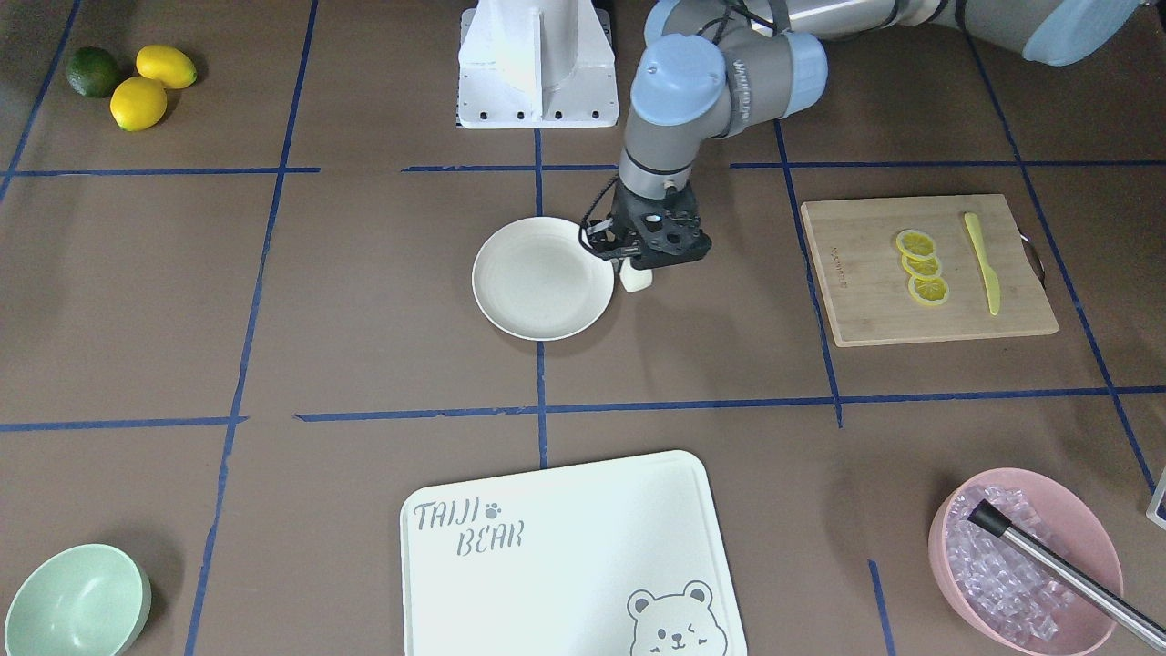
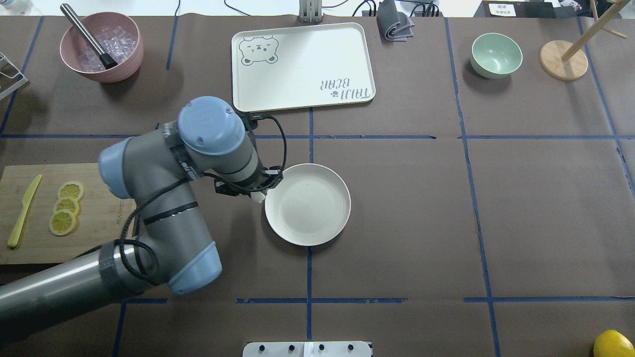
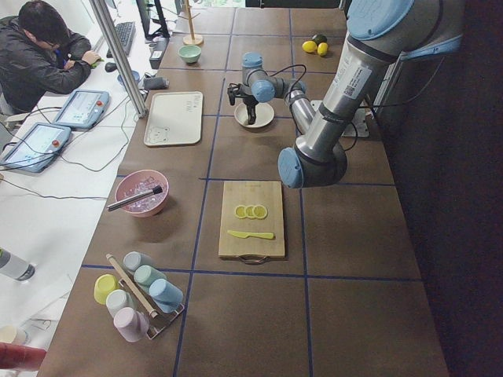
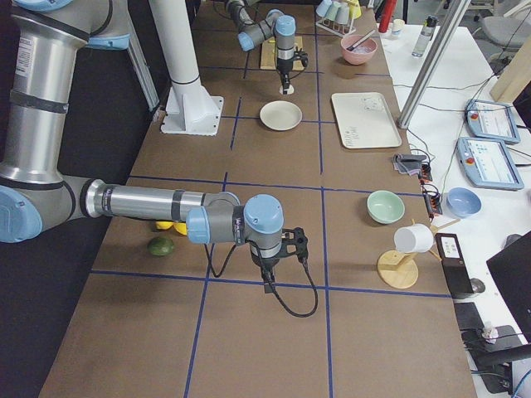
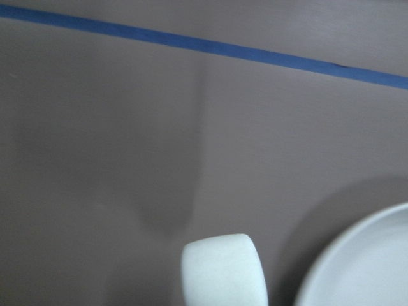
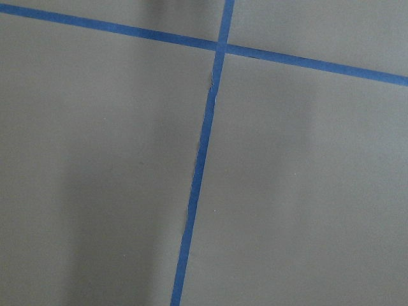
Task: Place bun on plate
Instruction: 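Carry the white bun with the left gripper over the white plate, then lower the bun onto the plate and open the left gripper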
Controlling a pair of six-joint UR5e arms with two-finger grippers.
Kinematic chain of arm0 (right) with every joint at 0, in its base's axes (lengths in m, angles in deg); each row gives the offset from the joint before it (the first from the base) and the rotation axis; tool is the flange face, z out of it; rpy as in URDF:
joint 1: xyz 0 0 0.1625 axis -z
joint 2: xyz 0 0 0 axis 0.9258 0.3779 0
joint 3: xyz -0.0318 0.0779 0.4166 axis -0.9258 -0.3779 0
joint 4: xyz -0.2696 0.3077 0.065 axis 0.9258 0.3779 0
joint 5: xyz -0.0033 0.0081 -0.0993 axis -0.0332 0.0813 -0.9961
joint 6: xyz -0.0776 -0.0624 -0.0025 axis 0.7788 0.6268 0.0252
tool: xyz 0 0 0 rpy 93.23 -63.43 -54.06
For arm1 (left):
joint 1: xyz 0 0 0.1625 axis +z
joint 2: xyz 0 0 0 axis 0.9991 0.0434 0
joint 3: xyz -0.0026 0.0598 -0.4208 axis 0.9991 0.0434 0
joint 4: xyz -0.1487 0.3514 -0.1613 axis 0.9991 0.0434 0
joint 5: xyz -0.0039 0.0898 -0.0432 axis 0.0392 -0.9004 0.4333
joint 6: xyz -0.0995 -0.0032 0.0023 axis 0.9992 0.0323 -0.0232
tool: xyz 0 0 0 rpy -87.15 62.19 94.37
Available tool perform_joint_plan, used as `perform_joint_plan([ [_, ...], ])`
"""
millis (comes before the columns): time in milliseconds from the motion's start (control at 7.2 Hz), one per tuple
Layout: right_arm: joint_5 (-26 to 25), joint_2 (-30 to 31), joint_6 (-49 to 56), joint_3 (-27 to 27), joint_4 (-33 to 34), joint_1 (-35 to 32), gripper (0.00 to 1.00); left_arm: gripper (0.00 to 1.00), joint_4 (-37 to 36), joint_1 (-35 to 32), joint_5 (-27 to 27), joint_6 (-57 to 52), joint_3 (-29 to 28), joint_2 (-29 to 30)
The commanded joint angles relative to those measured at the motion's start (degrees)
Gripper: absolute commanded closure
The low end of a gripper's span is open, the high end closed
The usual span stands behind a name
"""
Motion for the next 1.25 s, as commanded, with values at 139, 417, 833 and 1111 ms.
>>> perform_joint_plan([
  [139,0.1,0.3,0.0,-0.1,0.0,0.0,0.0,0.65,2.5,6.4,-6.5,6.6,-11.8,9.4],
  [417,0.0,0.4,0.0,-0.2,0.0,0.0,0.0,0.23,2.7,6.4,-6.5,6.1,-12.0,9.4],
  [833,0.4,0.4,0.1,-0.1,0.0,0.0,0.0,0.0,1.3,4.8,-4.9,-0.2,-10.3,9.3],
  [1111,0.7,0.4,0.2,-0.1,0.0,0.0,0.0,0.0,-2.7,-0.5,5.2,-10.0,-4.6,4.8],
])
